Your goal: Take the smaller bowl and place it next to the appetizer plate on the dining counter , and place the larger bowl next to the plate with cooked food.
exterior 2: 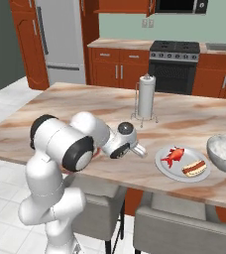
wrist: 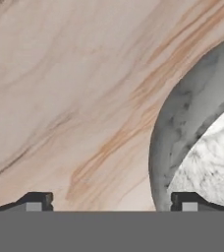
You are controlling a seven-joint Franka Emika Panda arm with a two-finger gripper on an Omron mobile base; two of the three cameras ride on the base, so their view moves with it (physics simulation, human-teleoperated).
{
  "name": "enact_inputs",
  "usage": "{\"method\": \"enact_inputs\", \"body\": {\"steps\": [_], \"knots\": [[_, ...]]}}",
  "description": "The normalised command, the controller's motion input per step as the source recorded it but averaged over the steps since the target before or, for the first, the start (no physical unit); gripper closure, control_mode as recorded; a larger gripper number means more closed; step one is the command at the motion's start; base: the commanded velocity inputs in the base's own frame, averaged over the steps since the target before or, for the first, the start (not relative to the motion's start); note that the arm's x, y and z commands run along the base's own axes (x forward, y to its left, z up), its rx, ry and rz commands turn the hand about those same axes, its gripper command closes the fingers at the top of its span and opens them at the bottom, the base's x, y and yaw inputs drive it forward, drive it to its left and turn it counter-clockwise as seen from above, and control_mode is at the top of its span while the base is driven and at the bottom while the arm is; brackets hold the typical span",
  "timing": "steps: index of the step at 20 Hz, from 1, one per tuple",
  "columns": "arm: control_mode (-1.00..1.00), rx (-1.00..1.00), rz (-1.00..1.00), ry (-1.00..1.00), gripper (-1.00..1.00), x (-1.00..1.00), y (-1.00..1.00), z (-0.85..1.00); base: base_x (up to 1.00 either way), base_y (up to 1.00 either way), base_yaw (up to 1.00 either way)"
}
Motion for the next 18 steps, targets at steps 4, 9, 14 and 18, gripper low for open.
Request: {"method": "enact_inputs", "body": {"steps": [4,9,14,18], "knots": [[-1.0,0.0,0.0,-0.12,-1.0,-0.57,-0.38,0.75,0.0,0.0,0.0],[-1.0,-0.02,0.02,-0.35,-1.0,-0.84,-0.1,1.0,0.0,0.0,0.0],[-1.0,-0.05,0.06,-0.48,-1.0,-0.66,0.04,1.0,0.0,0.0,0.0],[-1.0,-0.1,0.05,-0.38,-1.0,-0.81,0.03,1.0,0.0,0.0,0.0]]}}
